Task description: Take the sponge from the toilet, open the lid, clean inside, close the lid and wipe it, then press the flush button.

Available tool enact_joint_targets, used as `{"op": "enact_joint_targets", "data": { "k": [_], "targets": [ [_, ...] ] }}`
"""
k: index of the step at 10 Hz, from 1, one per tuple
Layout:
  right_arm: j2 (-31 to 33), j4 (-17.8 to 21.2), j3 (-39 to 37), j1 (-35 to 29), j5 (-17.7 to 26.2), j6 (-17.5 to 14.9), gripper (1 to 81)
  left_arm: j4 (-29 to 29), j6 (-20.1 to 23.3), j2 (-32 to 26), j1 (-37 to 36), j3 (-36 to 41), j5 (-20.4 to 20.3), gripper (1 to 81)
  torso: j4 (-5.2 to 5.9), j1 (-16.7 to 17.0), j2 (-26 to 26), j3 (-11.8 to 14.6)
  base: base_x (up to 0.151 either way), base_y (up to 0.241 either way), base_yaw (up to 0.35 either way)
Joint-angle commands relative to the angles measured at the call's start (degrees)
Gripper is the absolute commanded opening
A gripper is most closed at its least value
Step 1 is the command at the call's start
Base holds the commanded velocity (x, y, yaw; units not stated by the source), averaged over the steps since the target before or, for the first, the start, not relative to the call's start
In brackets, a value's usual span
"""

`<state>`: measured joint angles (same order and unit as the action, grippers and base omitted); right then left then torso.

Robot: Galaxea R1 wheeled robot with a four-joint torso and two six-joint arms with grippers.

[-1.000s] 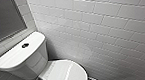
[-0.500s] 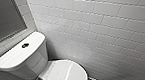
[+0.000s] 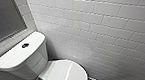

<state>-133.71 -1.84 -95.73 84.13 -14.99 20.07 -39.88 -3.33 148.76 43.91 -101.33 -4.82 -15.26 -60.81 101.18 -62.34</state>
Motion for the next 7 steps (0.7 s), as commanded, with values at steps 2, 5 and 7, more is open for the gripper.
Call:
{"op": "enact_joint_targets", "data": {
  "k": [2,5,7],
  "targets": [
    [3.2,-1.2,2.2,-0.8,3.3,0.1,1.0,-0.2,-0.6,0.5,-7.3,1.6,1.1,81.1,0.0,0.0,0.0,0.0,0.0,0.0,0.0],
    [3.9,-1.2,4.0,-0.8,2.5,0.1,1.0,-0.1,-3.0,0.8,-7.4,0.7,-2.6,81.1,0.0,0.0,0.0,0.0,0.0,0.0,0.0],
    [3.9,-1.2,4.0,-0.7,2.5,0.1,1.0,0.0,-3.7,0.0,-8.5,2.5,-3.8,81.1,0.0,0.0,0.0,0.0,0.0,0.0,0.0]
  ]
}}
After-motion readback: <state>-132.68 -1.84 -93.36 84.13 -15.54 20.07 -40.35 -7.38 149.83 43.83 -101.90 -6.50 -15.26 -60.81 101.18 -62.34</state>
